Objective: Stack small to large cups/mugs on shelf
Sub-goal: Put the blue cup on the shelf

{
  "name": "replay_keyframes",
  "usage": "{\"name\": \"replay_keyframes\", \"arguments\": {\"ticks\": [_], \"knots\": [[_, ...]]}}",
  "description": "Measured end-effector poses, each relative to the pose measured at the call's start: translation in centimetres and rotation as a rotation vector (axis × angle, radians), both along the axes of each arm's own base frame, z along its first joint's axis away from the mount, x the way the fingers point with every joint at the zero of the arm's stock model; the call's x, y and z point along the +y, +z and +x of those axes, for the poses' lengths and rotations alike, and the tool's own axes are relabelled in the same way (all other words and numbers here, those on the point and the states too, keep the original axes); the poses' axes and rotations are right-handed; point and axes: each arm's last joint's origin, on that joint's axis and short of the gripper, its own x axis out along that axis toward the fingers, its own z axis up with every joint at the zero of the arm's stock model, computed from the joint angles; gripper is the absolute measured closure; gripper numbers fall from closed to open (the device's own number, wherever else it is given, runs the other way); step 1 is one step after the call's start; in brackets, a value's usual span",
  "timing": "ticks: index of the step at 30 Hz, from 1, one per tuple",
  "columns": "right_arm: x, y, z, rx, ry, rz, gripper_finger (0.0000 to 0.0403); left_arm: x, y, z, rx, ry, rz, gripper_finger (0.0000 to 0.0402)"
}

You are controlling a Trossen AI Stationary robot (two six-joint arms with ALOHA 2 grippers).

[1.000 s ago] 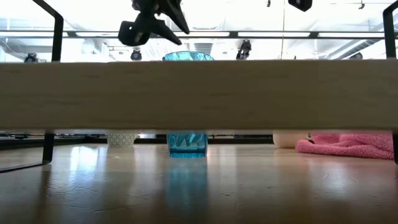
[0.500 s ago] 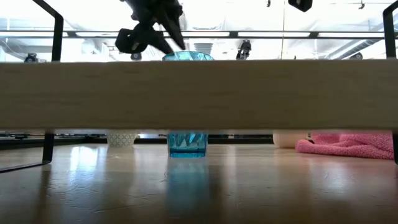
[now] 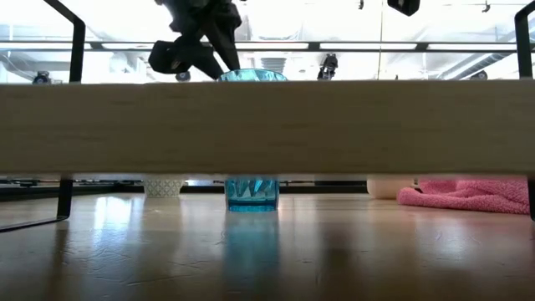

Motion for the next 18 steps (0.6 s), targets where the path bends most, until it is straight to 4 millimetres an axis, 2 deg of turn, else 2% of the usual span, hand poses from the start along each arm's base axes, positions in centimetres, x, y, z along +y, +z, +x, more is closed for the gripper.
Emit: {"name": "replay_keyframes", "arguments": {"ticks": [10, 18], "knots": [[-0.1, -0.4, 0.6, 0.02, -0.001, 0.004, 0.0283, 0.0, -1.1, 0.6, 0.036, 0.0, 0.002, 0.0299], [-0.1, -0.5, 0.8, 0.026, -0.001, 0.005, 0.0285, 0.0, -1.2, 0.7, 0.041, -0.001, 0.003, 0.0299]]}}
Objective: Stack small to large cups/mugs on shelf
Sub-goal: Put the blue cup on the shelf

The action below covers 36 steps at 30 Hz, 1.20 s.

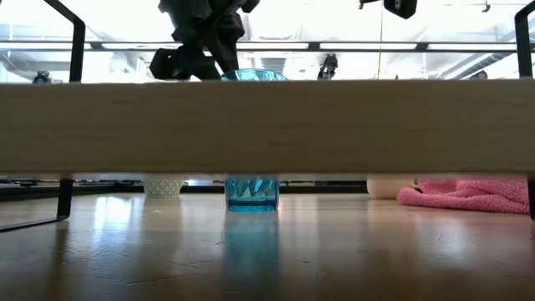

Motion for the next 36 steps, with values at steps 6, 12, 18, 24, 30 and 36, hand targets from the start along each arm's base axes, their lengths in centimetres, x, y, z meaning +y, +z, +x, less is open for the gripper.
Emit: {"name": "replay_keyframes", "arguments": {"ticks": [6, 12, 18, 24, 30, 36], "knots": [[0.01, 0.03, -0.04, -0.001, 0.0, 0.0, 0.0286, 0.0, 0.0, -0.01, 0.0, 0.0, 0.0, 0.0299], [0.01, 0.02, -0.04, -0.001, 0.001, -0.001, 0.0286, 0.0, -0.07, -0.04, 0.003, 0.0, 0.0, 0.0299], [0.01, 0.02, -0.04, -0.001, 0.001, -0.001, 0.0291, 0.03, -0.34, -0.43, 0.05, 0.0, 0.003, 0.0299], [0.01, 0.02, -0.04, -0.001, 0.001, -0.001, 0.0289, 0.03, -0.38, -0.5, 0.058, 0.001, 0.003, 0.0299], [0.01, 0.03, -0.04, -0.001, 0.001, -0.001, 0.0289, 0.03, -0.38, -0.5, 0.058, 0.001, 0.004, 0.0299], [0.01, 0.03, -0.04, -0.001, 0.001, -0.002, 0.029, 0.05, -0.5, -0.69, 0.081, 0.001, 0.006, 0.0302]]}}
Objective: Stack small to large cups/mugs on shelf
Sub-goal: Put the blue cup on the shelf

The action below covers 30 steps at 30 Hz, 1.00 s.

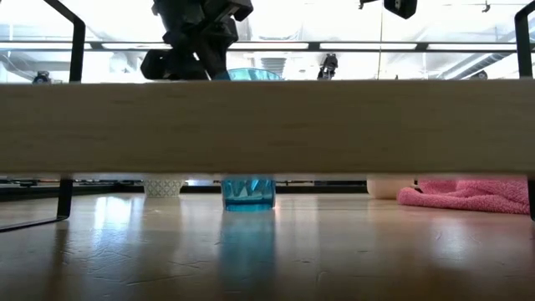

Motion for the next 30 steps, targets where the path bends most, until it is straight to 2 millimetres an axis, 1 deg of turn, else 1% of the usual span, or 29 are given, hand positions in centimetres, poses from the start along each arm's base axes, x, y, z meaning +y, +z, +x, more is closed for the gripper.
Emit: {"name": "replay_keyframes", "arguments": {"ticks": [4, 11, 15, 22, 25, 30], "knots": [[0.0, 0.0, 0.0, 0.0, -0.001, 0.001, 0.0293, 0.0, -0.4, 0.3, 0.014, -0.001, 0.0, 0.0325], [0.0, 0.0, 0.0, 0.0, -0.002, 0.002, 0.0293, -0.1, -1.3, 0.8, 0.042, -0.017, -0.027, 0.0393], [0.0, 0.0, 0.0, 0.0, -0.001, 0.002, 0.0296, -0.2, -1.2, 0.8, 0.042, -0.031, -0.038, 0.0396], [0.0, 0.0, 0.0, 0.001, 0.0, -0.001, 0.0298, -0.3, 0.7, 0.3, 0.012, -0.074, -0.081, 0.04], [0.0, 0.0, 0.0, 0.003, 0.003, -0.004, 0.0298, -0.6, 1.6, 0.2, 0.012, -0.17, -0.071, 0.04], [0.0, 0.0, 0.0, 0.004, 0.005, -0.007, 0.03, -1.2, 3.6, -0.2, 0.031, -0.365, 0.02, 0.04]]}}
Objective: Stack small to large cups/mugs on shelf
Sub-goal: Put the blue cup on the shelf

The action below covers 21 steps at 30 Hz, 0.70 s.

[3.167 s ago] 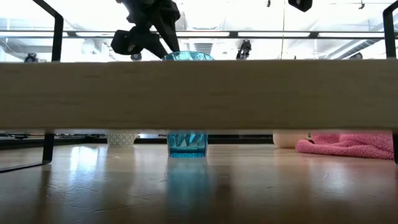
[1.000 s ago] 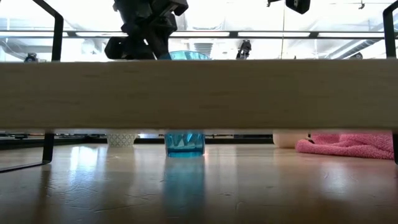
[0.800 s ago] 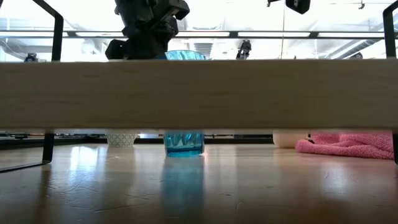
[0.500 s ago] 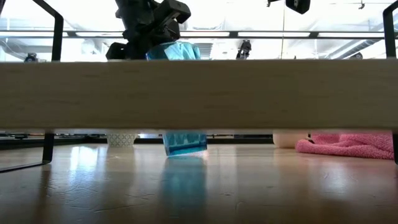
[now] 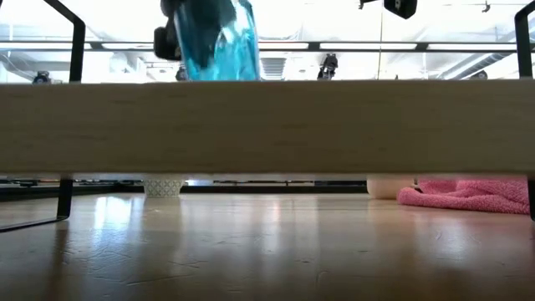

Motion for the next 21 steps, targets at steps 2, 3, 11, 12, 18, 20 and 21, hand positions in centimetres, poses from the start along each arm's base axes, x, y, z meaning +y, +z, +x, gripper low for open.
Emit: {"name": "replay_keyframes", "arguments": {"ticks": [2, 3, 11, 12, 18, 20, 21], "knots": [[0.0, 0.0, 0.0, 0.0, 0.0, 0.0, 0.0302, -0.1, 0.8, -0.4, 0.021, -0.038, 0.02, 0.04], [0.0, 0.0, 0.0, 0.0, 0.0, 0.0, 0.0303, -0.2, 1.2, -0.5, 0.025, -0.059, 0.028, 0.04], [0.0, 0.0, 0.0, 0.002, 0.005, -0.006, 0.0303, -2.4, 4.5, -1.3, -0.029, -0.289, 0.111, 0.04], [0.0, -0.1, 0.0, 0.002, 0.005, -0.006, 0.0303, -2.8, 4.7, -1.5, -0.034, -0.333, 0.125, 0.04], [0.0, -0.1, 0.0, 0.004, 0.004, -0.006, 0.0307, -5.2, 4.8, -2.0, -0.044, -0.451, 0.099, 0.0401], [0.0, -0.1, 0.0, 0.004, 0.004, -0.006, 0.0306, -5.9, 4.7, -2.2, -0.041, -0.455, 0.071, 0.0401], [0.0, -0.1, 0.0, 0.004, 0.004, -0.006, 0.0305, -6.2, 4.7, -2.3, -0.034, -0.445, 0.058, 0.0401]]}}
